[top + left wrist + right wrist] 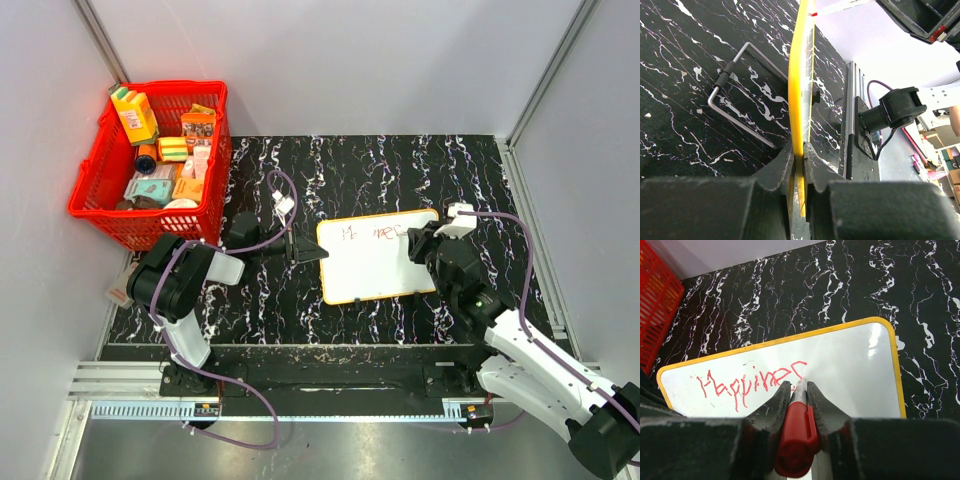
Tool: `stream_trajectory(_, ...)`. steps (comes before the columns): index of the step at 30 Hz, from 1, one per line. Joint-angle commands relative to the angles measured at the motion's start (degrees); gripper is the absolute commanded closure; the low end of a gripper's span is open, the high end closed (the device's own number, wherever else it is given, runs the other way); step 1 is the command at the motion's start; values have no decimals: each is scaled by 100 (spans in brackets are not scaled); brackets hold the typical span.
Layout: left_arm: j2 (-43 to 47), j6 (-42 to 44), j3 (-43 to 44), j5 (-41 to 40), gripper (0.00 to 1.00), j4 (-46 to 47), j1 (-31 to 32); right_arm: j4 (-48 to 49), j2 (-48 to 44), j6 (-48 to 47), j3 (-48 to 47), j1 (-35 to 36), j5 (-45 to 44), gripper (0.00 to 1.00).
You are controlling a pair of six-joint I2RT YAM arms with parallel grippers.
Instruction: Write a sentence on the whiteboard
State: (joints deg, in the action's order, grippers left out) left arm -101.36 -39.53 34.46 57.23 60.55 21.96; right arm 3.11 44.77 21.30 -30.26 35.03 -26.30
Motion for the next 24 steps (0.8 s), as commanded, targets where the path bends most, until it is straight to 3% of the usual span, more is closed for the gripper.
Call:
stream_trajectory(1,2,191,17,174,100,580,19,5,-30,129,38,-31,55,100)
stream_trajectory(8,2,191,8,174,100,580,19,119,-74,199,-6,-31,266,100)
stream_trajectory(15,20,191,8,183,100,580,19,198,-741,208,12,-31,240,100)
stream_trajectory(24,11,191,17,174,100,589,28,40,-514,-169,-208,-31,-489,100)
